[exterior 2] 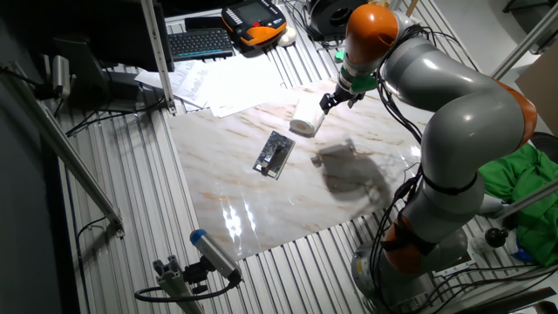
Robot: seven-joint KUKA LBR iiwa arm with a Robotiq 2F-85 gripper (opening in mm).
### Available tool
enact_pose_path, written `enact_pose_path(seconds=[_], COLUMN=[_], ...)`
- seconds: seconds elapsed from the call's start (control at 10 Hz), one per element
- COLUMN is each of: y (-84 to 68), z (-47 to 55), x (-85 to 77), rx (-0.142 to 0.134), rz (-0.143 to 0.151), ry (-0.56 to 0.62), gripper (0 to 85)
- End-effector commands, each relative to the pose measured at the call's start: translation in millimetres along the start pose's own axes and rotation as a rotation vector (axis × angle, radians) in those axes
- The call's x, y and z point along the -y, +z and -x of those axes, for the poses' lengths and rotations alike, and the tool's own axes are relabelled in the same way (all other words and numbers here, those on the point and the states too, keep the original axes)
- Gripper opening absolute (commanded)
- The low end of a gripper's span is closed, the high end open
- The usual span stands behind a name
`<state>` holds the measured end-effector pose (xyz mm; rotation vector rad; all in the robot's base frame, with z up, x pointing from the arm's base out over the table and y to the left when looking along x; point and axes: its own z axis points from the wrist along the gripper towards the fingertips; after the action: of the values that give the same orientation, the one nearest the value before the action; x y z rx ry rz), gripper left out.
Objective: Put the toilet paper on its holder
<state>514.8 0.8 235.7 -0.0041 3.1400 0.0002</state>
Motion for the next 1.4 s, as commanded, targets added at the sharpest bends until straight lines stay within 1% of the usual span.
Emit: enact_pose_path(seconds=[0.0, 0.7, 0.9, 1.1, 1.3], y=[0.0, -0.2, -0.1, -0.3, -0.2], z=[0.1, 0.0, -0.3, -0.2, -0.3], x=[0.1, 0.1, 0.8, 1.2, 1.4], rx=[-0.250, -0.249, -0.234, -0.235, -0.226], rz=[-0.150, -0.151, -0.144, -0.138, -0.137], ry=[-0.141, -0.142, -0.126, -0.127, -0.111], gripper=[0.0, 0.0, 0.0, 0.0, 0.0])
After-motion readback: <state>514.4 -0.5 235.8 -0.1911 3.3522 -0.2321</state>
